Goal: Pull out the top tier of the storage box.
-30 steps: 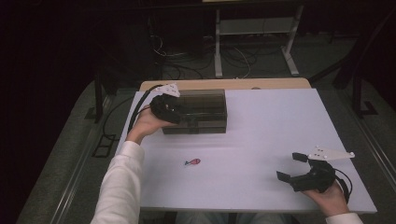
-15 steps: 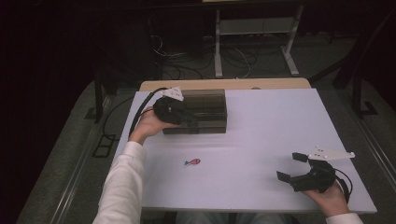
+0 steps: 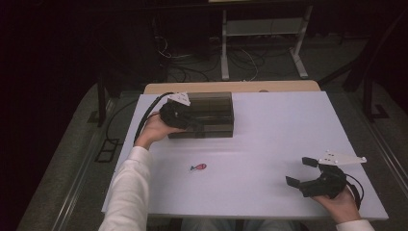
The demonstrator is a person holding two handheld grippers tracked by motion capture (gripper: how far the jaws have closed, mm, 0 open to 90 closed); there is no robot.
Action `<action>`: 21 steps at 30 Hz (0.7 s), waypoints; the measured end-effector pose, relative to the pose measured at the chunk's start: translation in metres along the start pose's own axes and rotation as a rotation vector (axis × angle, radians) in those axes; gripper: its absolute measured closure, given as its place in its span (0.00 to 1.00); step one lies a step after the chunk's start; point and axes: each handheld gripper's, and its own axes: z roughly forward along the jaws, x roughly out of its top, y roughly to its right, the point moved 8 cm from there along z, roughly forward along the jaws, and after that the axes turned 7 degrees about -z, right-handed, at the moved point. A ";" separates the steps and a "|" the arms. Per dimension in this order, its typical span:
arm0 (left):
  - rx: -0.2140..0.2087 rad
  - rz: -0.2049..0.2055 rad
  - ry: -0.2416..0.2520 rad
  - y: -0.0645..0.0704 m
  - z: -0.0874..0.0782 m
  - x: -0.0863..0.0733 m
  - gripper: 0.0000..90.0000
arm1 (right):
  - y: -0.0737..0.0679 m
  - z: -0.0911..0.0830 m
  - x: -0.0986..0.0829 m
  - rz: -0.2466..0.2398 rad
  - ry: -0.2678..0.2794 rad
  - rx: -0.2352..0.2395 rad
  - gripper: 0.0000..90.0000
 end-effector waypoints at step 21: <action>-0.047 -0.038 0.001 0.003 0.003 -0.004 0.89 | 0.000 0.000 0.000 0.000 0.001 -0.002 0.00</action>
